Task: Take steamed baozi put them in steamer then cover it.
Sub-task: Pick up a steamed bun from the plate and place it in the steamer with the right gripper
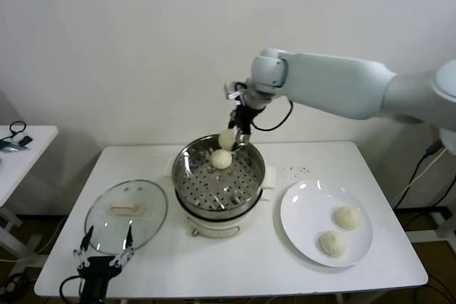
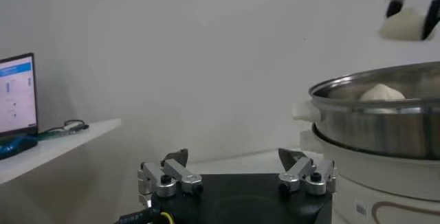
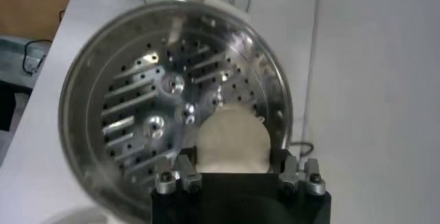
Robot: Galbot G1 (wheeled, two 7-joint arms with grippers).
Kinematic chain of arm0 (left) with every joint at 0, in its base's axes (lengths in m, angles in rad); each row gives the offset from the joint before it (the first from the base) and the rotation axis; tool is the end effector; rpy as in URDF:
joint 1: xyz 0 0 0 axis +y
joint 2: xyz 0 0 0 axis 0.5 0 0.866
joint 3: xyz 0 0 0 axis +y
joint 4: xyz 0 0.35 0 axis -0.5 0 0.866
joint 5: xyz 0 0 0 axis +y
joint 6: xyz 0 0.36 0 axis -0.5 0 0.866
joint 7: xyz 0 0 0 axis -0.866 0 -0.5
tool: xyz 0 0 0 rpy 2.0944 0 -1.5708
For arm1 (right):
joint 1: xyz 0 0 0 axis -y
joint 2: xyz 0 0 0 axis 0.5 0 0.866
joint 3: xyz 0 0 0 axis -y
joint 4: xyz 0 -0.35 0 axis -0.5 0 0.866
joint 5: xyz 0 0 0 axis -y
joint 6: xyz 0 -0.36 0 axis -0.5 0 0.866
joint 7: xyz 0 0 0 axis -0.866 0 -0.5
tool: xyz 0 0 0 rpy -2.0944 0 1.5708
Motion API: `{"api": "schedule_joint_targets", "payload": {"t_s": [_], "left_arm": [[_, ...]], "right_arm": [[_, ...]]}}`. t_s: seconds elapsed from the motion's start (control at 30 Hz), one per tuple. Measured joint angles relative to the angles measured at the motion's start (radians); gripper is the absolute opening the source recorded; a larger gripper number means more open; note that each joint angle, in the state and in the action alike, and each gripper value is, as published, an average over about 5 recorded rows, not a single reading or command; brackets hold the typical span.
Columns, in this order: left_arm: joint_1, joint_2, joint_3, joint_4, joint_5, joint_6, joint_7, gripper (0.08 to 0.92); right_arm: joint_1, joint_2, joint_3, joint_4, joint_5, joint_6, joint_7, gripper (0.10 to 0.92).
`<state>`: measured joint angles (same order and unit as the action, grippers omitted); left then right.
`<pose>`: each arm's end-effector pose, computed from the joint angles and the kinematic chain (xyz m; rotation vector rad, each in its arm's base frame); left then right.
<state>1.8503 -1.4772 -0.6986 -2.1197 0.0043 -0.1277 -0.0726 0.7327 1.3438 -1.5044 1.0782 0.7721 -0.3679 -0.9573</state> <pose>0.0974 0.0684 -0.3263 0.2085 -3.0090 -0.2958 0.5876 0.1602 -0.0185 1.5232 -1.4361 1.3963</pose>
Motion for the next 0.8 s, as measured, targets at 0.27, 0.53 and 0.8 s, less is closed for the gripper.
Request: {"api": "schedule_joint_targets", "payload": {"t_s": [0.27, 0.53, 0.8], "left_arm": [[0.0, -0.001, -0.003, -0.005, 0.001, 0.005, 0.0, 0.823], [-0.002, -0.001, -0.006, -0.001, 0.002, 0.005, 0.0, 0.823], [-0.009, -0.001, -0.007, 0.009, 0.002, 0.005, 0.0, 0.823]], "right_arm": [[-0.064, 0.088, 0.001, -0.035, -0.011, -0.004, 0.009, 0.679], [-0.117, 0.127, -0.006, -0.055, -0.03, -0.004, 0.014, 0.679], [-0.16, 0.154, -0.003, -0.081, -0.051, -0.001, 0.017, 0.679]]}}
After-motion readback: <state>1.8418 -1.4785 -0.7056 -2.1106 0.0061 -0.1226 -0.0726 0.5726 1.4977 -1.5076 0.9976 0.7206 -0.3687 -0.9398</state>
